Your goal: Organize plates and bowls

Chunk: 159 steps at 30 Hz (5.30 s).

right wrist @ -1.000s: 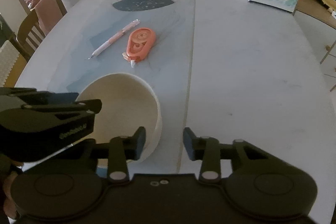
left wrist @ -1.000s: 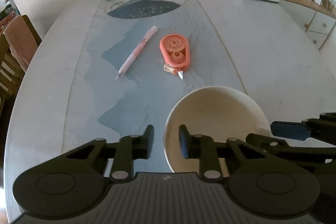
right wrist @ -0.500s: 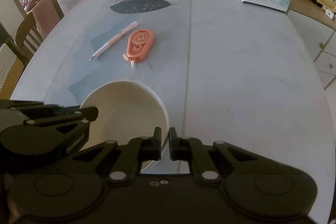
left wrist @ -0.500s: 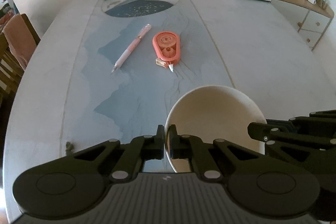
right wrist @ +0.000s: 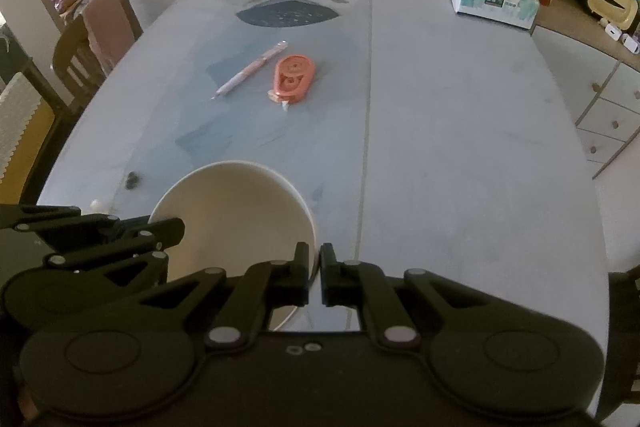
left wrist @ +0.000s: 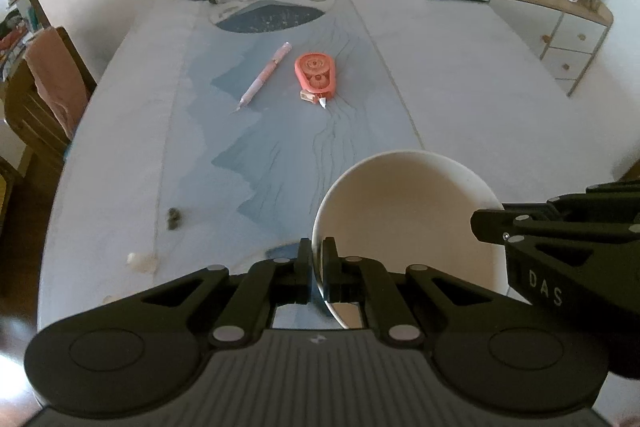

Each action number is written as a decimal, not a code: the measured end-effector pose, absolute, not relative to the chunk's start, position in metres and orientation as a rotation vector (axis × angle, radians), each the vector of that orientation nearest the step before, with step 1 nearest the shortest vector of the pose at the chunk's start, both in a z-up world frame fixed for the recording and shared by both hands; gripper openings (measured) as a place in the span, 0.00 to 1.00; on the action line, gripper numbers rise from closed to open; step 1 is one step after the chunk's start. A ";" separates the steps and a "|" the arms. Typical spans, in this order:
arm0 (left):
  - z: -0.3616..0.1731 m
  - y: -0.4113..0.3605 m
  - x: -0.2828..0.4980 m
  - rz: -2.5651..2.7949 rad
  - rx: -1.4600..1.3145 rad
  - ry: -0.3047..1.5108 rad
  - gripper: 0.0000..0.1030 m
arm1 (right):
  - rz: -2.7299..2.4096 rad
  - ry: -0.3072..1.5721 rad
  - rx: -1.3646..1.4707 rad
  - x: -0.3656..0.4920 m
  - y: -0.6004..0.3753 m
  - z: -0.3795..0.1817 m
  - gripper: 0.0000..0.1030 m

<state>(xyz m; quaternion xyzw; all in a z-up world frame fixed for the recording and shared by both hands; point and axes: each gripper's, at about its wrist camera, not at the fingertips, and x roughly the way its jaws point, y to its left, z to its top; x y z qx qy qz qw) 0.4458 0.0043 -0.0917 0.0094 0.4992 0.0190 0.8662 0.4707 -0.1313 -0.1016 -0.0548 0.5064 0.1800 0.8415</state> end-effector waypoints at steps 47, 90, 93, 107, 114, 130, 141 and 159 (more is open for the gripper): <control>-0.074 0.086 0.156 0.093 0.032 1.179 0.04 | 0.577 1.150 -0.211 0.188 -0.055 -0.077 0.08; -0.084 0.103 0.135 0.010 0.019 1.113 0.04 | 0.616 1.139 -0.152 0.167 -0.064 -0.092 0.31; -0.078 0.106 0.130 0.010 0.011 1.089 0.04 | 0.630 1.127 -0.149 0.163 -0.070 -0.087 0.35; -0.058 0.121 0.103 0.026 -0.042 1.006 0.09 | 0.681 1.030 -0.151 0.143 -0.094 -0.068 0.57; -0.057 0.130 0.090 0.060 -0.070 0.983 0.37 | 0.685 0.990 -0.138 0.134 -0.112 -0.064 0.66; -0.087 0.157 0.069 0.090 -0.127 0.935 0.72 | 0.639 0.952 -0.077 0.119 -0.138 -0.092 1.00; -0.133 0.171 0.084 0.067 -0.174 1.007 0.72 | 0.586 1.057 -0.022 0.127 -0.130 -0.143 0.89; -0.151 0.159 0.108 0.039 -0.152 1.036 0.62 | 0.550 1.161 -0.019 0.138 -0.109 -0.172 0.48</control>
